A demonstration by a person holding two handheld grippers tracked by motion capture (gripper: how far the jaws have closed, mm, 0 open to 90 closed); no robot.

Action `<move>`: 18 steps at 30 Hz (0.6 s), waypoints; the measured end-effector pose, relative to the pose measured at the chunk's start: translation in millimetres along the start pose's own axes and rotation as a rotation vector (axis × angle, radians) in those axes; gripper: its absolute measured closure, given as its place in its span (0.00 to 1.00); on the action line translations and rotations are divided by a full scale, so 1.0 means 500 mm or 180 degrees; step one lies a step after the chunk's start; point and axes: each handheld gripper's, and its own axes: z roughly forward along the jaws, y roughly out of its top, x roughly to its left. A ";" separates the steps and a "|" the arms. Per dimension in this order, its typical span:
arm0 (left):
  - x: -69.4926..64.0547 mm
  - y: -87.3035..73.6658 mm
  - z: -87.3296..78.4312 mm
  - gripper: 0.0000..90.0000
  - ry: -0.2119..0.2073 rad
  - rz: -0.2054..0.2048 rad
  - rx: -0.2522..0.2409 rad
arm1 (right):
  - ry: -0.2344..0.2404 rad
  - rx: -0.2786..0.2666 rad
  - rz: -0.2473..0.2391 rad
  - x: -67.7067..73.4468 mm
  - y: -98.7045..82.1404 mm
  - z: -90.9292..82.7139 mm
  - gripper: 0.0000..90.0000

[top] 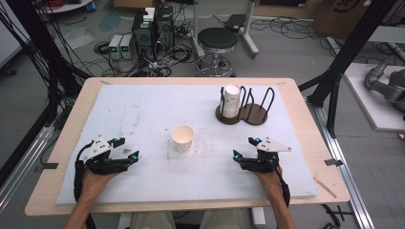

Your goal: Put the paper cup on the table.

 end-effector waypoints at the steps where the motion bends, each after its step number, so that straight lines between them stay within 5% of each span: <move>1: 0.000 -0.002 -0.001 0.25 0.0011 0.0006 -0.0006 | -0.0004 -0.0013 -0.0016 -0.001 0.000 0.000 0.22; 7: -0.006 -0.013 -0.013 0.25 0.0116 0.0038 -0.0163 | -0.0031 -0.0011 -0.0054 0.004 -0.001 -0.001 0.22; 18: -0.009 -0.014 -0.014 0.24 0.0151 0.0036 -0.0123 | -0.0047 -0.0006 -0.0078 0.007 -0.001 -0.001 0.22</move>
